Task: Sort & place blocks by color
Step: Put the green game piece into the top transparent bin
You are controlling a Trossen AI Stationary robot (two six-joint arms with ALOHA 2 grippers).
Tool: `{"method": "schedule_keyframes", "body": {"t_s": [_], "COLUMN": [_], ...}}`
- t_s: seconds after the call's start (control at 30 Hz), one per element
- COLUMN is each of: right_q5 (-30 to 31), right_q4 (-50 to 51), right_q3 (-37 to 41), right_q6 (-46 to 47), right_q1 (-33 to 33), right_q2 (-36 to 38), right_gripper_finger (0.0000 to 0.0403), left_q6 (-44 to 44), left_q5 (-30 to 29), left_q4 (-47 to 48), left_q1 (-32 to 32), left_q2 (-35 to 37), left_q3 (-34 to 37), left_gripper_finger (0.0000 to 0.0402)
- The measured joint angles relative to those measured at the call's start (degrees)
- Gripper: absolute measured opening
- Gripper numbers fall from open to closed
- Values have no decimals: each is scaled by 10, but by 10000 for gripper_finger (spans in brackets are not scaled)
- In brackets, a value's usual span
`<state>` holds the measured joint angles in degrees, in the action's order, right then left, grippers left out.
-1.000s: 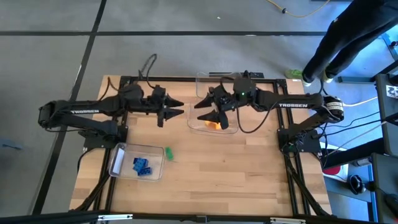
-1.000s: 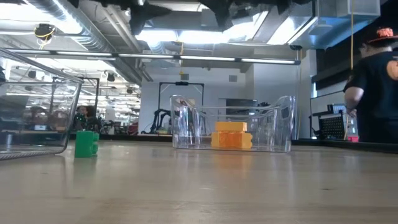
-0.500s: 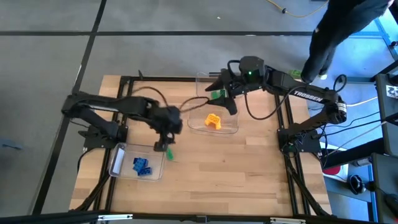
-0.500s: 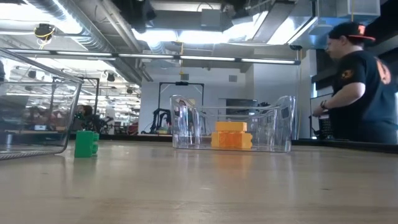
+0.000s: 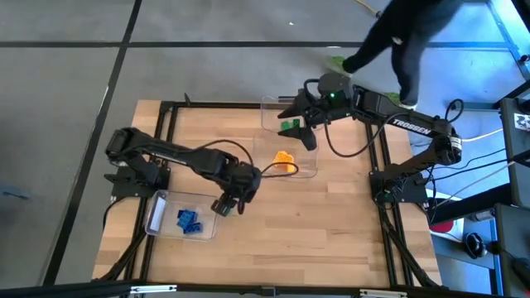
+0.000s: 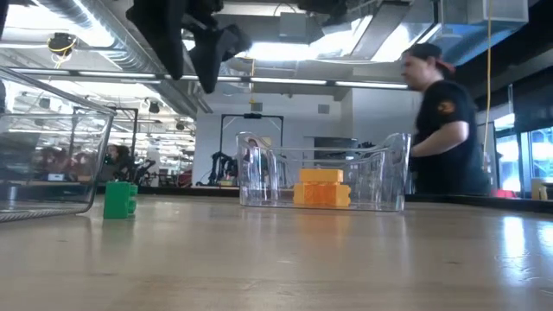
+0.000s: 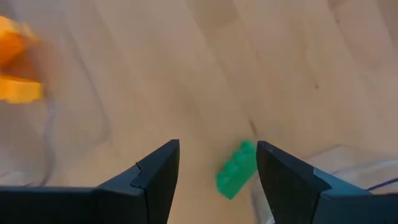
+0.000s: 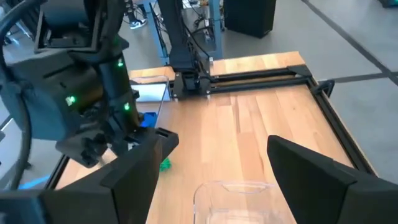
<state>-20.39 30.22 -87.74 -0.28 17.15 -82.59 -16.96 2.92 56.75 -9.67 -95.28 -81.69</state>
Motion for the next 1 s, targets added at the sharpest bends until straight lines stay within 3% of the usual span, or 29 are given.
{"method": "schedule_keyframes", "body": {"t_s": [0.4,0.87,1.0], "right_q5": [14,14,26], "right_q4": [20,19,18], "right_q3": [0,0,0], "right_q6": [2,1,0], "right_q1": [0,0,0], "right_q2": [0,0,0], "right_gripper_finger": [296,296,296], "left_q6": [63,23,110], "left_q5": [13,33,56], "left_q4": [44,-88,-101], "left_q1": [-37,-43,-21], "left_q2": [-4,-4,-12], "left_q3": [6,95,91], "left_gripper_finger": [204,204,204]}}
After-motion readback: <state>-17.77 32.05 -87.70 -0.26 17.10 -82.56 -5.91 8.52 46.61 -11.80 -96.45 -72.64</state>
